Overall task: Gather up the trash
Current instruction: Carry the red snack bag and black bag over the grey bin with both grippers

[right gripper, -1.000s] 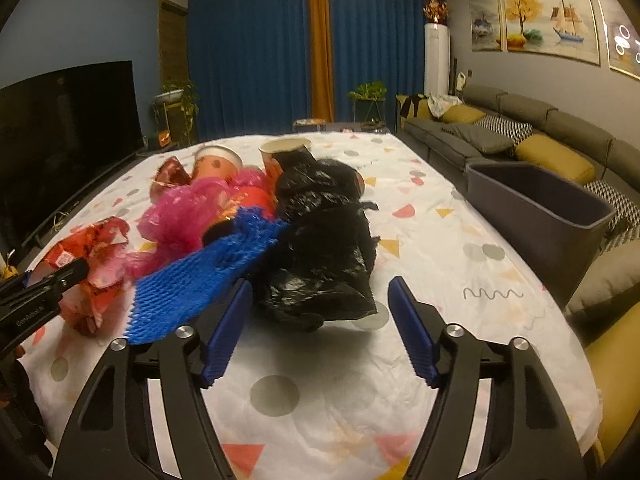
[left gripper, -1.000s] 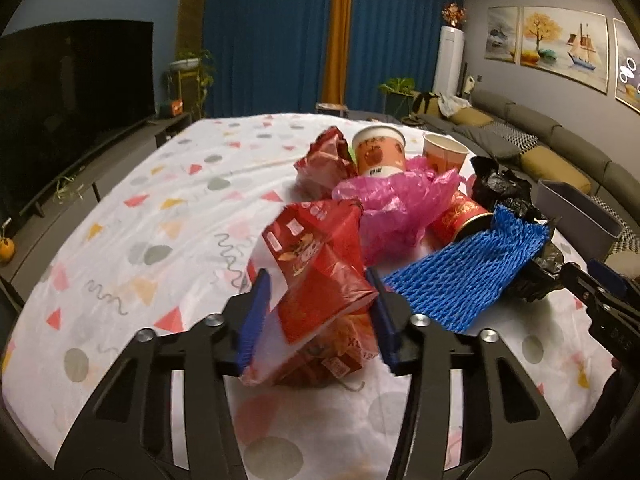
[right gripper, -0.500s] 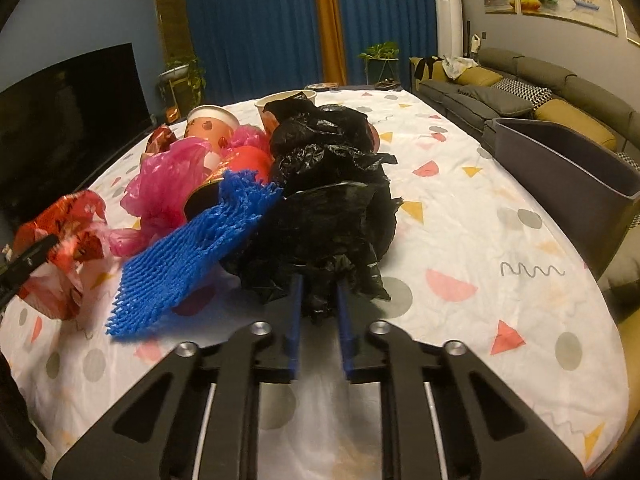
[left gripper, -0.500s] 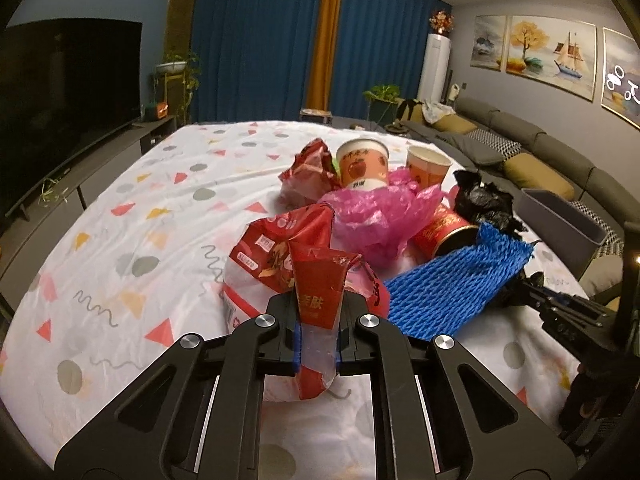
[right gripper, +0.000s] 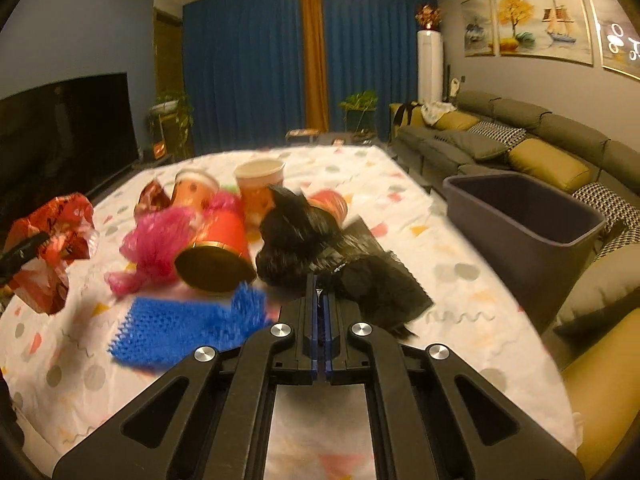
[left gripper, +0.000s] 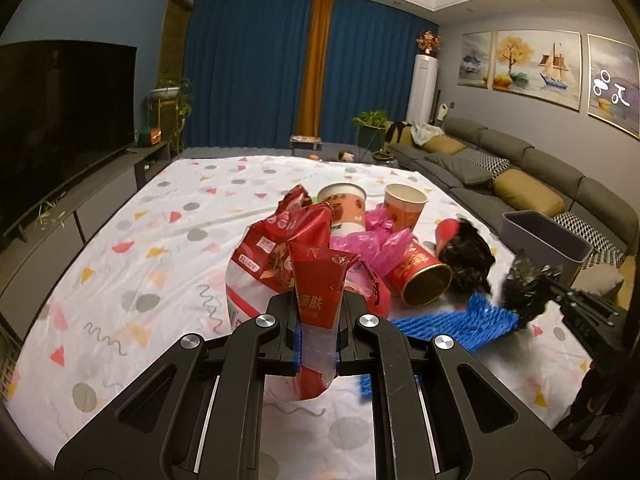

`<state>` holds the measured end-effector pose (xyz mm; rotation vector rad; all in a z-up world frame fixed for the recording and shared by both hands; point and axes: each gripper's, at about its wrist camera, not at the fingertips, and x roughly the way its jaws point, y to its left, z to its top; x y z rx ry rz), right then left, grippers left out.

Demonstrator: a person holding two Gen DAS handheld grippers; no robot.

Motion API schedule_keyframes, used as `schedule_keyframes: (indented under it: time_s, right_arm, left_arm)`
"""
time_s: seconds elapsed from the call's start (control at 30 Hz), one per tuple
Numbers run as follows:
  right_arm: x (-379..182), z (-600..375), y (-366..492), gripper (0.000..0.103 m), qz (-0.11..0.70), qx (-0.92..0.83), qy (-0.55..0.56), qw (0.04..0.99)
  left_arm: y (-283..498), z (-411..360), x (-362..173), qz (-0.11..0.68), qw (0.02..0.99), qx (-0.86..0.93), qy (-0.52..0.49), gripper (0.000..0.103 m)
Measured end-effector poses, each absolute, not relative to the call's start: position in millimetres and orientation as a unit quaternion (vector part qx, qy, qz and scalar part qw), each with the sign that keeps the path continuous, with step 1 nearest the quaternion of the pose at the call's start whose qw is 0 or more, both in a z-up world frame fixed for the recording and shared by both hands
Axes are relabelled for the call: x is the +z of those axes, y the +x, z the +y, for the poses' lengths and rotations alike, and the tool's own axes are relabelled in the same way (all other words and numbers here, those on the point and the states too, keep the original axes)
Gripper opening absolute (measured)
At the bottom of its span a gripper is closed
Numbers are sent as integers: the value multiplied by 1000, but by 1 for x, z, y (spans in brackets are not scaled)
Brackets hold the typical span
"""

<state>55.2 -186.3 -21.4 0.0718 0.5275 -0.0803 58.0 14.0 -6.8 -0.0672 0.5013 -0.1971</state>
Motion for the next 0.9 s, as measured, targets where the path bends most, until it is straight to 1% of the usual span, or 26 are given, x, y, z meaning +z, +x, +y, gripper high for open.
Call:
schedule_keyframes:
  time_s: [0.4, 0.9]
  right_arm:
    - [7, -205, 44, 2, 218, -48, 38, 974]
    - [47, -258, 37, 2, 154, -112, 30, 981]
  left_arm:
    - [64, -27, 15, 225, 966, -126, -9, 9]
    - [83, -129, 43, 196, 956, -218, 19, 9]
